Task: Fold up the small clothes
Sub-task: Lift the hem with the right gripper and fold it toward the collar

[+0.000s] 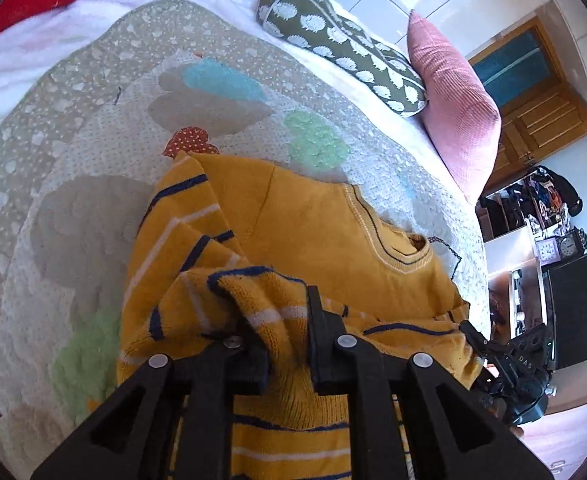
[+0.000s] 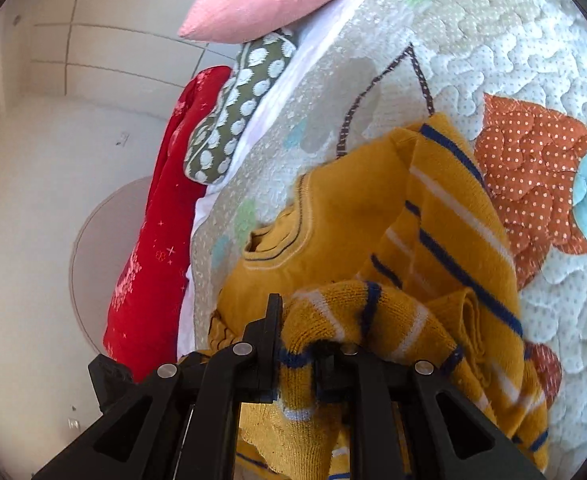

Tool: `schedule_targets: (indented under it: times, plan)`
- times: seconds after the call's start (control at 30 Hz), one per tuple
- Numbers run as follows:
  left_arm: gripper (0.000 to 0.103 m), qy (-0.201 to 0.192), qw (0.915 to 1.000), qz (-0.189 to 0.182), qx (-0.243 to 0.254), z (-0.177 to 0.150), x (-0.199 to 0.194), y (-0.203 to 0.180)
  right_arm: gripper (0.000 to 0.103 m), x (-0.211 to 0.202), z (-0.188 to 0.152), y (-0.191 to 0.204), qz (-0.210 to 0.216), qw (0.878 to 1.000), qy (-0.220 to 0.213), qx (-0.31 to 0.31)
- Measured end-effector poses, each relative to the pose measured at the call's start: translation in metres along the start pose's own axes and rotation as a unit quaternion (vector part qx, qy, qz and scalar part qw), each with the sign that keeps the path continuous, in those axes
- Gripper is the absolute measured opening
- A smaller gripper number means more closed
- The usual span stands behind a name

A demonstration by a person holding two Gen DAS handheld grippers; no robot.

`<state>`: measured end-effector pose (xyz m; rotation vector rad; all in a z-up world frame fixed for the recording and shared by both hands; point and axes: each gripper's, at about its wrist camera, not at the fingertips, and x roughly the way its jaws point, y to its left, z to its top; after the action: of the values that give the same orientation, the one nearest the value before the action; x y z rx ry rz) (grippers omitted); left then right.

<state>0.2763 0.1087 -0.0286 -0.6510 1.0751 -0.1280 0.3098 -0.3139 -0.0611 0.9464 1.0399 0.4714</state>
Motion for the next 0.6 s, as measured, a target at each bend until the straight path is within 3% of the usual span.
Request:
schedule_targets:
  times: [0.13,0.23,0.27,0.33,0.43,0.53,0.6]
  plan:
    - [0.033,0.018,0.9928,-0.093,-0.073,0.015,0.009,0.025,0.017,0.01,0.017,-0.023,0.016,0.999,-0.003,0.045]
    - [0.04,0.003,0.9863,-0.128,-0.104,0.023,0.0,0.036,0.022,0.008,0.024,-0.029,0.038,0.997,-0.008,0.06]
    - [0.046,-0.007,0.9853,-0.129,-0.112,0.027,-0.005,0.039,0.025,0.006,0.026,-0.029,0.043,0.997,-0.012,0.064]
    - [0.054,-0.033,0.9833,-0.128,-0.126,0.033,-0.017,0.046,0.046,0.0,0.03,-0.03,0.061,0.995,-0.03,0.078]
    - [0.057,-0.054,0.9812,-0.112,-0.147,0.041,-0.03,0.058,0.067,-0.012,0.037,-0.035,0.096,0.987,-0.063,0.117]
    - [0.057,-0.058,0.9888,-0.062,-0.123,0.041,-0.039,0.054,0.069,-0.023,0.042,-0.031,0.062,0.988,-0.083,0.117]
    - [0.057,-0.06,0.9954,-0.025,-0.071,0.033,-0.041,0.041,0.069,-0.03,0.039,-0.023,0.043,0.991,-0.082,0.095]
